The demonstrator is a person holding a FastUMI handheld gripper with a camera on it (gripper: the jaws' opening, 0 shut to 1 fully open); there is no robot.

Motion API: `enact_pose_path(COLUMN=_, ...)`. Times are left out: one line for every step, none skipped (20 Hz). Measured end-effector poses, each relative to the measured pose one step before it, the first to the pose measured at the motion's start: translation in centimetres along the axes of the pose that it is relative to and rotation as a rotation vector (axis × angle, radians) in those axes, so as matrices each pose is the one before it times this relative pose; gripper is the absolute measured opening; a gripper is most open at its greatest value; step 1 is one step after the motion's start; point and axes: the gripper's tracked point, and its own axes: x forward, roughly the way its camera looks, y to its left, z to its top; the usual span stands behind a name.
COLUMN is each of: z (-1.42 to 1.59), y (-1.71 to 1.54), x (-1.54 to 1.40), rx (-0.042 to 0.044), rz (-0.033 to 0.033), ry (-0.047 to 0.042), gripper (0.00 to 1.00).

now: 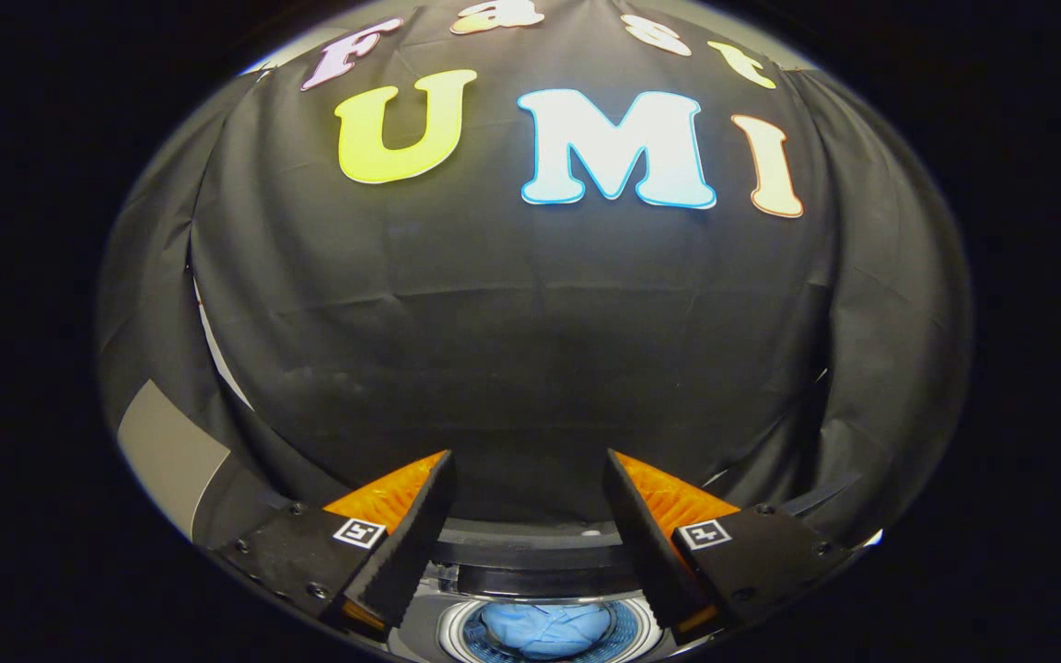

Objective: Put the clothes into the washing machine and then close the washing machine lid.

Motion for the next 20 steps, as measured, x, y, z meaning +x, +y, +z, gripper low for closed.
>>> enact_pose_path(z=-0.203, y=-0.021, x=-0.321, rx=-0.00026, rz=0.00056, ry=0.00122, gripper=1.00)
enact_pose_path(z=-0.296, y=-0.003, x=-0.397, rx=0.00081, rz=0.00026, ry=0.00079, gripper=1.00)
enact_pose_path(z=-0.133, y=0.047, x=-0.339, rx=-0.00122, rz=-0.00045, ry=-0.00402, gripper=0.99)
enact_pose_path(z=-0.317, y=0.065, x=-0.346, rx=0.00016, rz=-0.00103, ry=0.00063, gripper=1.00)
enact_pose_path(z=-0.152, y=0.046, x=-0.310, rx=-0.00073, rz=-0.00029, ry=-0.00146, gripper=1.00)
enact_pose_path(z=-0.216, y=-0.010, x=-0.406, rx=-0.00010, rz=-0.00148, ry=-0.00166, gripper=1.00)
enact_pose_path(z=-0.114, y=0.063, x=-0.359, rx=0.00045, rz=-0.00096, ry=-0.00133, gripper=1.00)
enact_pose_path(z=-0.265, y=0.042, x=-0.340, rx=-0.00204, rz=0.00016, ry=-0.00470, gripper=1.00)
enact_pose_path(z=-0.285, y=-0.013, x=-0.409, rx=0.00073, rz=-0.00095, ry=-0.00086, gripper=0.99)
enact_pose_path(z=-0.170, y=-0.004, x=-0.287, rx=-0.00091, rz=-0.00052, ry=-0.00077, gripper=1.00)
enact_pose_path(z=-0.195, y=0.043, x=-0.287, rx=-0.00118, rz=-0.00067, ry=0.00109, gripper=1.00)
enact_pose_path(z=-0.328, y=0.030, x=-0.348, rx=-0.00028, rz=-0.00017, ry=0.00075, gripper=1.00)
enact_pose_path(z=-0.242, y=-0.003, x=-0.295, rx=-0.00036, rz=-0.00054, ry=-0.00034, gripper=1.00)
enact_pose_path(z=-0.230, y=0.039, x=-0.237, rx=-0.00061, rz=-0.00044, ry=0.00028, gripper=1.00)
enact_pose_path(z=-0.273, y=0.000, x=-0.381, rx=-0.00043, rz=-0.00061, ry=0.00044, gripper=1.00)
enact_pose_path(z=-0.251, y=0.030, x=-0.374, rx=-0.00024, rz=-0.00012, ry=-0.00015, gripper=1.00)
enact_pose_path(z=-0.277, y=0.054, x=-0.296, rx=0.00021, rz=-0.00007, ry=-0.00133, gripper=0.99)
enact_pose_path(z=-0.321, y=0.049, x=-0.313, rx=-0.00027, rz=0.00035, ry=-0.00280, gripper=0.99)
enact_pose_path(z=-0.240, y=0.016, x=-0.365, rx=0.00014, rz=0.00051, ry=-0.00418, gripper=0.99)
enact_pose_path(z=-0.277, y=0.007, x=-0.260, rx=-0.00008, rz=0.00044, ry=-0.00519, gripper=0.99)
